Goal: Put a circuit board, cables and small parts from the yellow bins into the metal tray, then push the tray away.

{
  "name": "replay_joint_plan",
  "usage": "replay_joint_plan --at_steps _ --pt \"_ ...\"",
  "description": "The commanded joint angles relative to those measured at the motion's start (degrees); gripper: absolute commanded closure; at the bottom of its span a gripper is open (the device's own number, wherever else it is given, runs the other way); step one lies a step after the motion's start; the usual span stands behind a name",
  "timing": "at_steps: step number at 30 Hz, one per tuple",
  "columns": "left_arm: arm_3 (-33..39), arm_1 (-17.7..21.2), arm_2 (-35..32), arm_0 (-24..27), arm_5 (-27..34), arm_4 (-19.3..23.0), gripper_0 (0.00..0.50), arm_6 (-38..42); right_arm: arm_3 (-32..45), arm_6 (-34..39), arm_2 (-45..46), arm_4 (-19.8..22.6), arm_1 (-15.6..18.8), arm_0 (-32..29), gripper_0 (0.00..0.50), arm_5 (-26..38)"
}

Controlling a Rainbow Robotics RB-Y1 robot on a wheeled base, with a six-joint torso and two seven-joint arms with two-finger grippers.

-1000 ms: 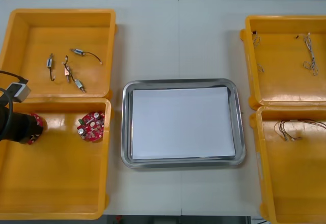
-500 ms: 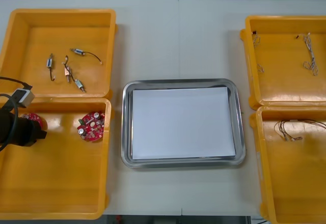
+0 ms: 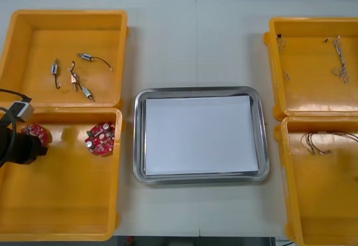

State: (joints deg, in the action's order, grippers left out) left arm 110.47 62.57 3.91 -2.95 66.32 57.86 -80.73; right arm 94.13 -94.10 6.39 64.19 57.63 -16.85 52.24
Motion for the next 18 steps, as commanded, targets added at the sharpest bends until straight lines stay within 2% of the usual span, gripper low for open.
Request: replay_joint_plan --at_steps 1,8,10,11,12,13,18 --pt "-0.61 2.56 1.01 -1.44 -0.93 0.06 0.0 -3.99 -1.58 0.49 -2.79 -0.12 1.78 0.15 0.0 -1.79" --pt "-2.63 2.65 2.77 -1.01 -4.45 0.06 0.0 -4.08 -1.58 0.41 -2.88 0.32 1.78 0.06 0.0 -1.79" --pt "-2.63 2.65 2.77 -1.01 -4.45 0.06 0.0 -4.08 -1.58 0.32 -2.88 0.5 1.78 -0.03 0.06 -1.88" --pt "-2.63 2.56 2.77 -1.01 -4.45 0.15 0.0 -4.17 -1.49 0.23 -3.14 0.5 1.78 -0.03 0.208 -1.79" --pt "-2.63 2.56 2.77 -1.01 -4.45 0.15 0.0 -4.17 -1.49 0.23 -3.32 0.5 1.87 -0.03 0.433 -1.88" --pt "-2.63 2.65 2.77 -1.01 -4.45 0.24 0.0 -4.08 -1.58 0.23 -3.32 0.58 1.78 -0.03 0.491 -1.79" --pt "-2.37 2.56 2.68 -1.01 -4.36 0.5 0.0 -4.17 -1.58 0.06 -3.76 1.02 1.87 -0.03 0.5 -1.88"
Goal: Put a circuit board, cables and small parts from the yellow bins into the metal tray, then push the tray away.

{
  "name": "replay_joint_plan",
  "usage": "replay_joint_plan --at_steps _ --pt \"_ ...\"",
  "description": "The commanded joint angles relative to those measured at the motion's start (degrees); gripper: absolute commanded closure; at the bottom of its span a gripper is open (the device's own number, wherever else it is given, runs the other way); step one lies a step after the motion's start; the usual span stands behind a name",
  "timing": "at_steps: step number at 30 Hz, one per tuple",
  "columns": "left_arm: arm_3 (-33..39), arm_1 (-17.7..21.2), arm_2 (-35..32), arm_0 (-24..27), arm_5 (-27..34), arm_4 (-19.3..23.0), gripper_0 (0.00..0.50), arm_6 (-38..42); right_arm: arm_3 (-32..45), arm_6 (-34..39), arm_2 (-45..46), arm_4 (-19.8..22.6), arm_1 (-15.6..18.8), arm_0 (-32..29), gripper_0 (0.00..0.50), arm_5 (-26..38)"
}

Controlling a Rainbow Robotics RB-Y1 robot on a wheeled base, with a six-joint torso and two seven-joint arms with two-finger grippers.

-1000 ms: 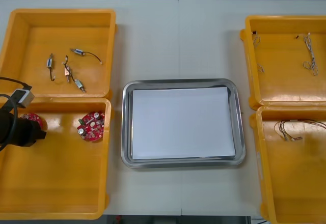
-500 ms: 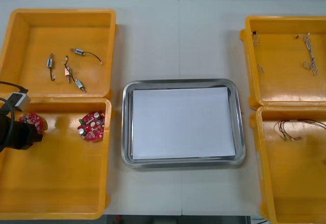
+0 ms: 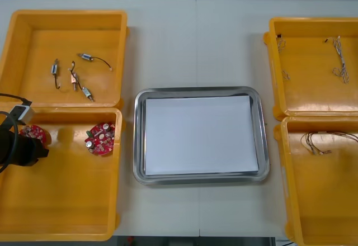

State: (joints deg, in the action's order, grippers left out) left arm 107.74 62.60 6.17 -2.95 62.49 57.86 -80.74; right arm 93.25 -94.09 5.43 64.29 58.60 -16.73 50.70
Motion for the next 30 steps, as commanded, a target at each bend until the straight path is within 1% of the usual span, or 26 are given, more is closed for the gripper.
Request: replay_joint_plan --at_steps 1,5,6,7,8,9,11,15,19,20,21,23,26,28,30 --pt "0.45 2.61 0.51 -1.0 -0.61 0.59 0.0 -4.08 -0.53 0.05 -2.79 1.01 0.82 -0.23 0.5 -0.34" --pt "0.63 2.52 0.51 -0.92 -0.61 0.59 0.0 -4.17 0.7 -0.04 -1.91 0.75 0.91 -0.14 0.5 0.01" --pt "0.72 2.52 0.51 -0.92 -0.61 0.67 0.078 -4.08 1.14 -0.3 -1.12 0.48 0.91 -0.14 0.5 0.36" --pt "0.72 2.52 0.51 -0.92 -0.53 0.67 0.245 -4.08 1.85 -0.48 -0.33 0.48 0.91 -0.23 0.5 0.98" --pt "0.81 2.52 0.51 -0.92 -0.53 0.67 0.322 -4.17 2.29 -0.56 0.02 0.48 1.08 -0.23 0.5 1.24" --pt "0.89 2.61 0.51 -0.92 -0.53 0.67 0.5 -4.08 3.61 -0.56 0.9 0.48 1.43 -0.23 0.5 2.29" --pt "0.98 2.52 0.51 -0.92 -0.53 0.76 0.5 -4.08 4.31 -0.56 1.51 0.48 1.52 -0.14 0.5 3.17" --pt "1.16 2.52 0.51 -0.92 -0.44 0.76 0.5 -4.17 9.67 -0.92 7.76 0.66 2.05 -0.23 0.5 10.73" --pt "1.24 2.52 0.51 -0.92 -0.26 0.94 0.5 -4.26 14.24 -0.74 12.68 1.19 3.54 -0.23 0.5 17.5" --pt "1.24 2.52 0.51 -0.92 -0.26 0.94 0.5 -4.26 14.68 -0.56 13.2 1.27 3.72 -0.23 0.5 18.29" --pt "1.42 2.52 0.51 -0.92 -0.17 1.03 0.5 -4.26 16.17 -0.56 14.87 1.54 4.25 -0.23 0.5 20.66" --pt "1.86 2.61 0.42 -0.92 0.18 1.03 0.5 -4.08 17.4 -0.48 16.9 1.8 4.6 -0.23 0.5 23.3" --pt "3.35 2.7 -0.81 -0.92 2.46 1.2 0.5 -3.73 19.95 -0.48 19.8 2.42 4.95 -0.23 0.5 27.34" --pt "5.2 2.7 -2.74 -0.92 5.8 1.47 0.5 -3.46 22.24 -0.3 21.82 2.86 5.12 -0.23 0.5 30.95" --pt "6.52 2.7 -3.89 -0.92 8.0 1.82 0.5 -3.02 23.82 -0.21 23.05 3.12 5.12 -0.23 0.5 32.88"
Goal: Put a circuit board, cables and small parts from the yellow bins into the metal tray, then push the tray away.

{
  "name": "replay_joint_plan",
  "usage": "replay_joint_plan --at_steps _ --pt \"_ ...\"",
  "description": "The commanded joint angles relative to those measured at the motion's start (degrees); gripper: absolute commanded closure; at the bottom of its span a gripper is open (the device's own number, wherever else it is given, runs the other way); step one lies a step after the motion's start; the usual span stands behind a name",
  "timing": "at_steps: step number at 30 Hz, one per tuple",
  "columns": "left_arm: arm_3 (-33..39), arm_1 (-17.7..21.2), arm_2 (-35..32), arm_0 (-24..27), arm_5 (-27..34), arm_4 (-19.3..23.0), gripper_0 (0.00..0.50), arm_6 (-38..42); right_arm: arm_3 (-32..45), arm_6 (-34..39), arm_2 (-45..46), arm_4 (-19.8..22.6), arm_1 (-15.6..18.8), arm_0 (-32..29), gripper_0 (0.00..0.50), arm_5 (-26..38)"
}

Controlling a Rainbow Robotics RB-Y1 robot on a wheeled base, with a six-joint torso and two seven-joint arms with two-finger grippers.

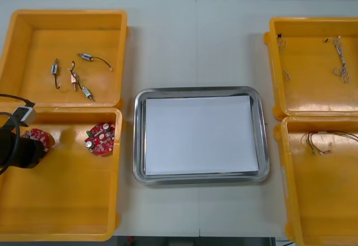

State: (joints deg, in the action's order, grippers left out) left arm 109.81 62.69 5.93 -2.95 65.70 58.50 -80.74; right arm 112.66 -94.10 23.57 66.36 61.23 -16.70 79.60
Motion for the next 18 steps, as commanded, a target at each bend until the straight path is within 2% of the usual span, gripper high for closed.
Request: replay_joint_plan --at_steps 1,8,13,18 --pt "5.59 2.62 -4.26 -0.92 6.19 1.35 0.5 -2.67 5.65 -0.21 6.05 1.32 2.4 -0.26 0.5 5.83" --pt "12.62 1.91 -4.97 -1.09 10.32 1.79 0.5 4.53 13.64 0.85 8.77 2.99 2.4 -0.17 0.5 13.65" --pt "17.45 0.59 -4.79 -2.59 10.59 0.47 0.5 9.81 19.71 1.55 8.77 4.31 2.75 1.23 0.5 15.41" --pt "20.88 -0.37 -2.94 -3.91 10.59 -1.72 0.5 12.27 22.78 2.17 5.08 10.11 3.9 6.51 0.5 15.68"
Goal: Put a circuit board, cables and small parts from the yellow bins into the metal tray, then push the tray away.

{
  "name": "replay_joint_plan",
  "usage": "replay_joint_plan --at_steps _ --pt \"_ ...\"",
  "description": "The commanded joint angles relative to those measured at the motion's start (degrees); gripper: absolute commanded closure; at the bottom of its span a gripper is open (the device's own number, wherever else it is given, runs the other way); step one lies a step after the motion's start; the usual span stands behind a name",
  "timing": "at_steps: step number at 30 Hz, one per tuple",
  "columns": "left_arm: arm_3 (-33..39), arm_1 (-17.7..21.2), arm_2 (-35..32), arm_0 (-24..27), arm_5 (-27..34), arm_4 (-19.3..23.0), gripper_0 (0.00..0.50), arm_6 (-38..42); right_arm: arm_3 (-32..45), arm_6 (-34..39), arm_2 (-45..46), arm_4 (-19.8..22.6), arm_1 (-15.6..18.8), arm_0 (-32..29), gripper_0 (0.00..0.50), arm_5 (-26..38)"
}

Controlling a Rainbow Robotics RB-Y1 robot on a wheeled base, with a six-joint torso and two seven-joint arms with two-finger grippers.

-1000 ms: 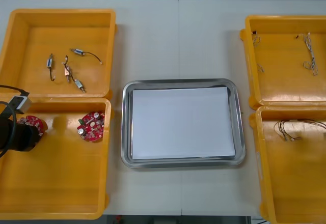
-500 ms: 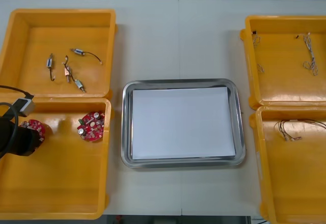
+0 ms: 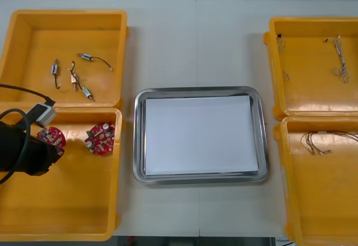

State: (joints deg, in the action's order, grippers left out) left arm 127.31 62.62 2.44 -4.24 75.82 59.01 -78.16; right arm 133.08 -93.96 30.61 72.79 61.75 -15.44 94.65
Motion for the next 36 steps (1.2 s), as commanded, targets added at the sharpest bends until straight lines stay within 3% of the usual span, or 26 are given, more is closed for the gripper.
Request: replay_joint_plan --at_steps 1,7,18,23,36 --pt "3.56 -0.48 0.99 -3.14 0.29 -2.93 0.5 9.87 2.8 1.94 -2.84 4.55 3.73 6.47 0.5 0.62" --pt "3.03 -0.57 3.71 -5.78 -4.1 -5.13 0.5 10.05 5.44 1.85 -8.2 5.43 4.25 12.89 0.5 0.62" --pt "1.63 -0.83 10.13 -5.87 -7.88 -12.42 0.5 11.63 8.34 1.77 -23.94 -2.48 4.96 24.67 0.5 0.53" --pt "-0.39 -0.83 11.8 -5.69 -10.69 -13.66 0.5 11.63 8.25 2.12 -30.79 -4.76 6.36 29.5 0.5 -0.7" --pt "-0.48 -0.83 12.32 -5.6 -10.78 -14.01 0.5 12.33 7.64 2.82 -43.36 -8.54 6.63 39.43 0.5 -2.19"
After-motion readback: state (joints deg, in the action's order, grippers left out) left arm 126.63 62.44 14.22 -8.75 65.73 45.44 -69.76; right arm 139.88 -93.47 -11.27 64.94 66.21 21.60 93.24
